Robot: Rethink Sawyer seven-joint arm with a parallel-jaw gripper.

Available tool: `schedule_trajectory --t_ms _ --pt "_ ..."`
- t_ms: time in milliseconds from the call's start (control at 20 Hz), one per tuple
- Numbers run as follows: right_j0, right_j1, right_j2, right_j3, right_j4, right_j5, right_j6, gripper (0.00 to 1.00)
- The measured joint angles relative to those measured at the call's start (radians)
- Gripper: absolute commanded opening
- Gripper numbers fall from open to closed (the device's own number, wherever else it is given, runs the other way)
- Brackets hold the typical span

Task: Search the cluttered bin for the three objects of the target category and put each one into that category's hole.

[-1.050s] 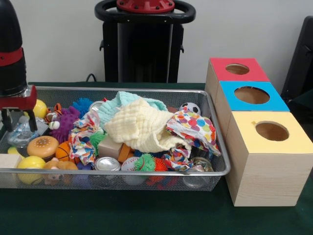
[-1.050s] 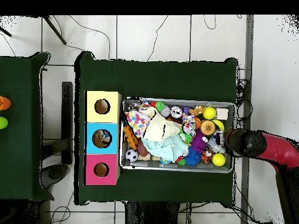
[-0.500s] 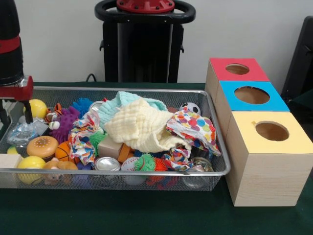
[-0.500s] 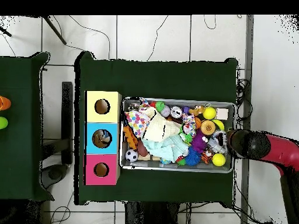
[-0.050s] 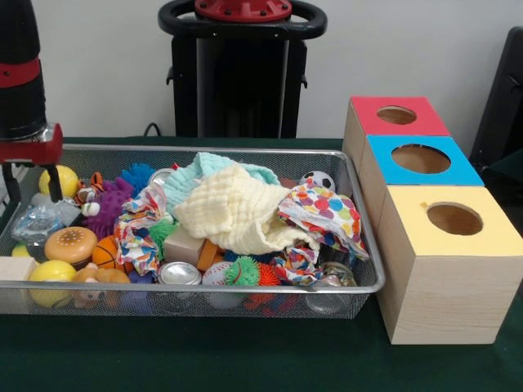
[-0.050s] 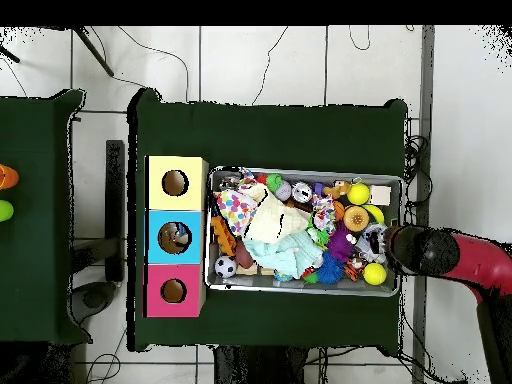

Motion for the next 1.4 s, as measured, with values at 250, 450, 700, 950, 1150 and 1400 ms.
schedule_trajectory --t_ms 250,450,700,950,1150,1400 --pt "0.000 0.043 -0.010 0.000 0.000 -0.014 0.000 1.00" --pt "0.000 0.068 -0.016 0.000 0.000 -0.018 0.000 1.00" --pt "-0.001 0.078 -0.017 -0.004 0.001 -0.018 0.000 1.00" --pt "-0.001 0.080 -0.017 -0.005 0.001 -0.018 0.000 1.00" --pt "-0.003 0.080 -0.017 -0.005 0.001 -0.018 0.000 1.00" --pt "-0.004 0.072 -0.017 -0.004 0.005 -0.018 0.000 1.00"
